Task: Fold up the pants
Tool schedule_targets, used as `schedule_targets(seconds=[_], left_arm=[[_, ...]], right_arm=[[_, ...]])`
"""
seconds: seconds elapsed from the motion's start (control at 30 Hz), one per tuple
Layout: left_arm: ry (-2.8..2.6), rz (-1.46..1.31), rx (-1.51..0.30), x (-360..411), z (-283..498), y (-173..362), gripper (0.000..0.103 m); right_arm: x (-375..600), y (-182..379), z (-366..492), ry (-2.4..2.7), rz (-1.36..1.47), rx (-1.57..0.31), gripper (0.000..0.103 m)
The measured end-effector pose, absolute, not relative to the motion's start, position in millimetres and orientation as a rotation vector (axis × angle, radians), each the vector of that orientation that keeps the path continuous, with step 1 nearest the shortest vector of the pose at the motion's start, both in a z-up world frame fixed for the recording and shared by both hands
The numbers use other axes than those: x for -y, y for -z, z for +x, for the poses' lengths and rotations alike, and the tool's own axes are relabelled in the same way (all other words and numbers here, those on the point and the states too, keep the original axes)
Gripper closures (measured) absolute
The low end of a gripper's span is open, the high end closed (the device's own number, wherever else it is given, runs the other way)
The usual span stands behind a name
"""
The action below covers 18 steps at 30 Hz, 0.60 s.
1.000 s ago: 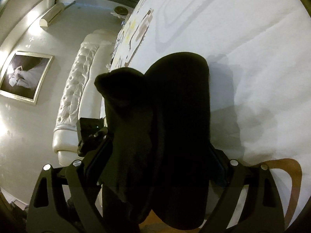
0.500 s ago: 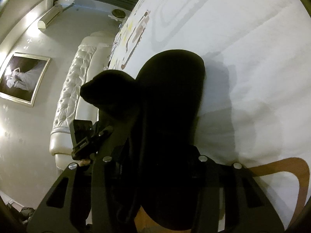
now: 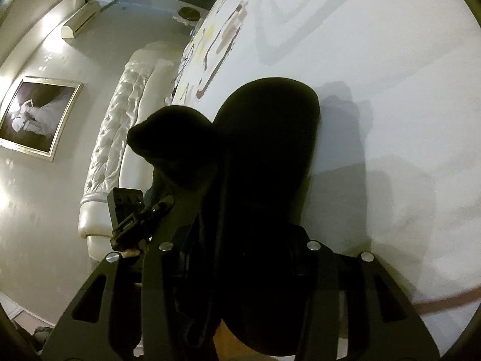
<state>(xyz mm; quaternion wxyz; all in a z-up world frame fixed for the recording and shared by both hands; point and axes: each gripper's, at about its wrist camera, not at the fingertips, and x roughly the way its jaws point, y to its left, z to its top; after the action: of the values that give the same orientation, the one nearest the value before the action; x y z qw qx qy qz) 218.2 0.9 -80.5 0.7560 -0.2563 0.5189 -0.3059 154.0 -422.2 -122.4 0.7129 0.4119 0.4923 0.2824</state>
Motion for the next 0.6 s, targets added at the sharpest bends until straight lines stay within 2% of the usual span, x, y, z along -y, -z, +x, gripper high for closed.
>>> schedule_targets(seconds=[0.6], left_arm=[[0.589,-0.618,-1.097,-80.4,209.8,83.1,0.069]], right_arm=[[347.7,128.0,187.2,-0.718,0.879,-1.153,0.06]])
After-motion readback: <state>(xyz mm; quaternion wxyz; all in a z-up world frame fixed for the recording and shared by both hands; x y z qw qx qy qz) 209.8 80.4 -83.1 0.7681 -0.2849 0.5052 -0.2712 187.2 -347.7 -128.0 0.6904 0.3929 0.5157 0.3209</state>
